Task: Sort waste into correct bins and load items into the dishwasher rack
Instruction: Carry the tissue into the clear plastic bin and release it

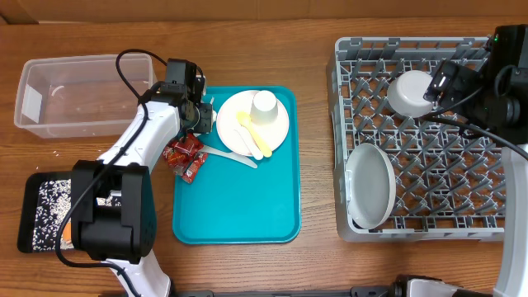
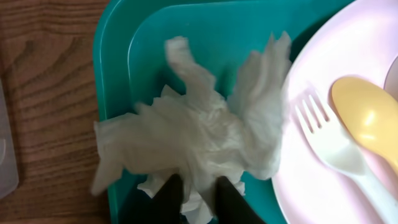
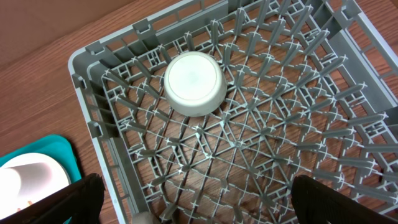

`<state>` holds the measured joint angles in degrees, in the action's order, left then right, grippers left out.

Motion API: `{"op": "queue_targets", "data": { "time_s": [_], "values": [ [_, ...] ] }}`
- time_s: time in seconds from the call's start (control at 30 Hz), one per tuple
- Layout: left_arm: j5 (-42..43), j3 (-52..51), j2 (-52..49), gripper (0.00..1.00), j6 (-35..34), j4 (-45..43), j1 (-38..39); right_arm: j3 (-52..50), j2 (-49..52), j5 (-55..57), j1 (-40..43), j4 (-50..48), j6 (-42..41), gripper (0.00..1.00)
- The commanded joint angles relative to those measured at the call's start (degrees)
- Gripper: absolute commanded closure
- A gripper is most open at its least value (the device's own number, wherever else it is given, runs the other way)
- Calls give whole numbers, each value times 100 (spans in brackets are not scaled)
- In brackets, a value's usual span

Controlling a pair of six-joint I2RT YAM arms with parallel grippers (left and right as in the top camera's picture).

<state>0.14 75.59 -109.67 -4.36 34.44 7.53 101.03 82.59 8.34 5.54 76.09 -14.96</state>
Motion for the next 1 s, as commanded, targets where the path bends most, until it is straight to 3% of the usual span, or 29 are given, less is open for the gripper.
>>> {"op": "queue_targets", "data": {
  "time_s": [0.0,0.13,0.5,0.97],
  "values": [
    [-72,138,-15,89,7,4,39,98,15,61,-7,-17,-28,0],
    [-55,352,-4,96,-114,166,39,98,15,61,-7,-17,-28,0],
    [-52,1692,-4,96,-289,1283,37,98,15,59,-7,-20,-28,0],
    [-197,4317,-4,96,-916,2975,-535,98,15,61,-7,-17,-31,0]
  ]
}}
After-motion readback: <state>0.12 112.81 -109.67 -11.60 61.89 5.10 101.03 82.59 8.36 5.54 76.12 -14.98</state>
